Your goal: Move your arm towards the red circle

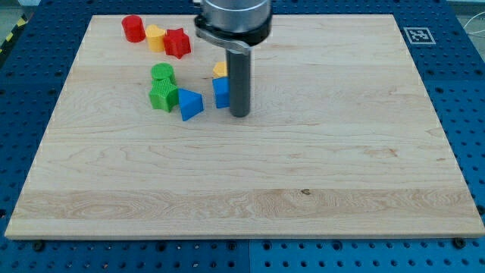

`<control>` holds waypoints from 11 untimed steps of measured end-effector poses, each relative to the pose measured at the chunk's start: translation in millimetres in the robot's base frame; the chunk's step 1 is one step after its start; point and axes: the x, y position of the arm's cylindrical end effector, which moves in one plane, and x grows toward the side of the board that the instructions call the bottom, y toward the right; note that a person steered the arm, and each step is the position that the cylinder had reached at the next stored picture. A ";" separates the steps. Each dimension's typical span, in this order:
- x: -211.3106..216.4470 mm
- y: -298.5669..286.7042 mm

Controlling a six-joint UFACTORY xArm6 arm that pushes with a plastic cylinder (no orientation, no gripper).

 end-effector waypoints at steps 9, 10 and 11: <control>-206.0 20.2; -220.0 -32.8; -222.5 -95.0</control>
